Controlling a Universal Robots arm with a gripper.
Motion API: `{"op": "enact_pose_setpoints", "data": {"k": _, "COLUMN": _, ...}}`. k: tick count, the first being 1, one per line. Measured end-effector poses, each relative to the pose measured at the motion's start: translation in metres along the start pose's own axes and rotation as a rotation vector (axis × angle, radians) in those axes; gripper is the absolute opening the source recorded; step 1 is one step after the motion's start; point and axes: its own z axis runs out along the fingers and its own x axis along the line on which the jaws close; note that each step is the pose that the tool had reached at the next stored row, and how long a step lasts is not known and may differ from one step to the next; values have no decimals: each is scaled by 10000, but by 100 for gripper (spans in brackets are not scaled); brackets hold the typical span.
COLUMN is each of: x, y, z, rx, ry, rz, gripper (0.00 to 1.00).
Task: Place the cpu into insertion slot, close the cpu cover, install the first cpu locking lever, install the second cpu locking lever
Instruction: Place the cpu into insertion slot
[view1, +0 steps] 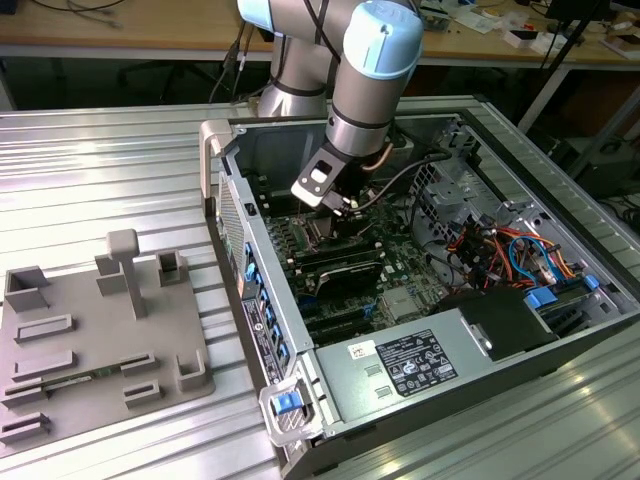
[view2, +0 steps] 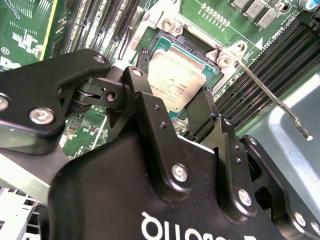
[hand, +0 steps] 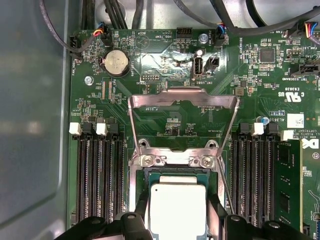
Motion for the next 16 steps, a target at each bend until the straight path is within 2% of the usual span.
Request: {"op": "enact_pose_setpoints", "data": {"k": 16, "x": 0, "y": 12, "z": 16, "rx": 15, "ry": -1, "rz": 18, "gripper": 55}}
